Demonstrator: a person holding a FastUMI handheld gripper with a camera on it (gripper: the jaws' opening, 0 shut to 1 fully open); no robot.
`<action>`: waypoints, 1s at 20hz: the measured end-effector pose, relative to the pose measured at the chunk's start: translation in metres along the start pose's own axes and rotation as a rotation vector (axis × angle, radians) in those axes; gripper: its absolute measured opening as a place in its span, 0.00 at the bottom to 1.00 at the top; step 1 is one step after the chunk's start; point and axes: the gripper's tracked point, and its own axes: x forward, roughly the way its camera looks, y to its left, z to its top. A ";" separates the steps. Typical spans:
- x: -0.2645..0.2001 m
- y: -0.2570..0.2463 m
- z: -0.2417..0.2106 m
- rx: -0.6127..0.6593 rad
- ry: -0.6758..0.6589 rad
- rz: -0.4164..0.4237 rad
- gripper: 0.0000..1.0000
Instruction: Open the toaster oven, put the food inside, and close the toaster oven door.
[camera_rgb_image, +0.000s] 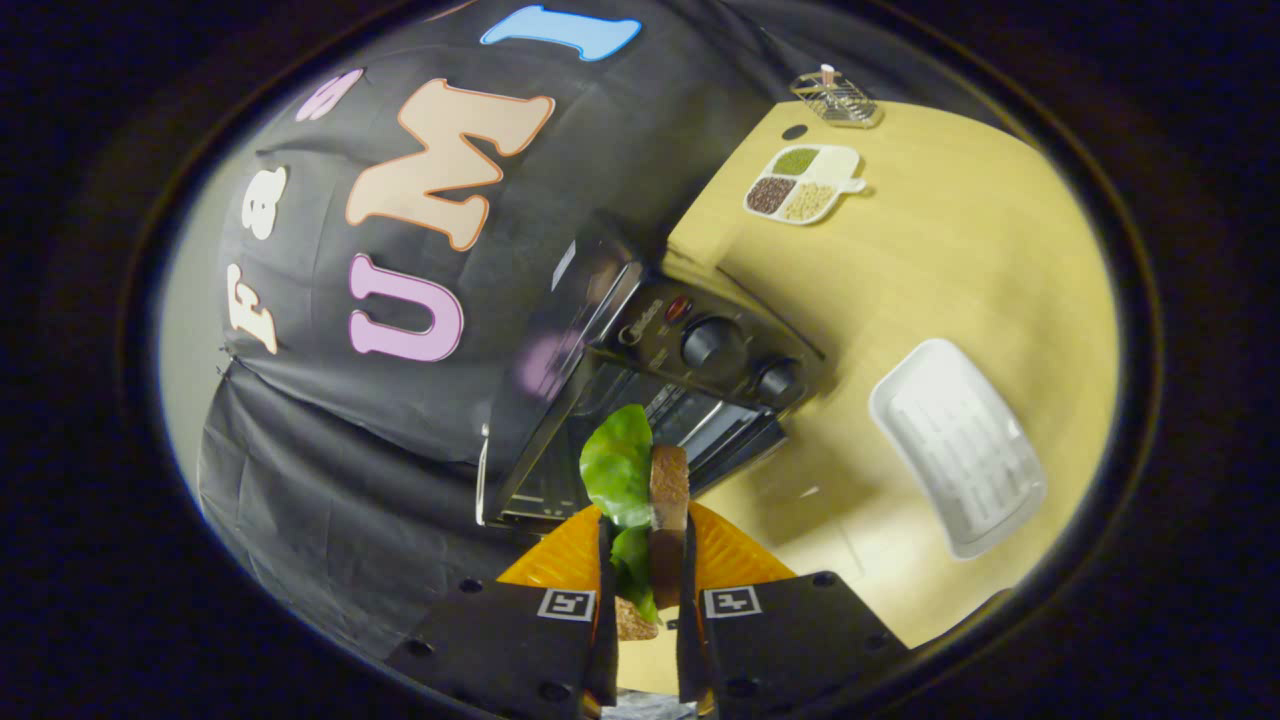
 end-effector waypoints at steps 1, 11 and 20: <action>0.008 0.005 -0.006 0.012 0.002 0.008 0.25; 0.085 0.031 -0.021 0.119 -0.073 0.127 0.25; 0.129 0.037 -0.001 0.234 -0.195 0.190 0.25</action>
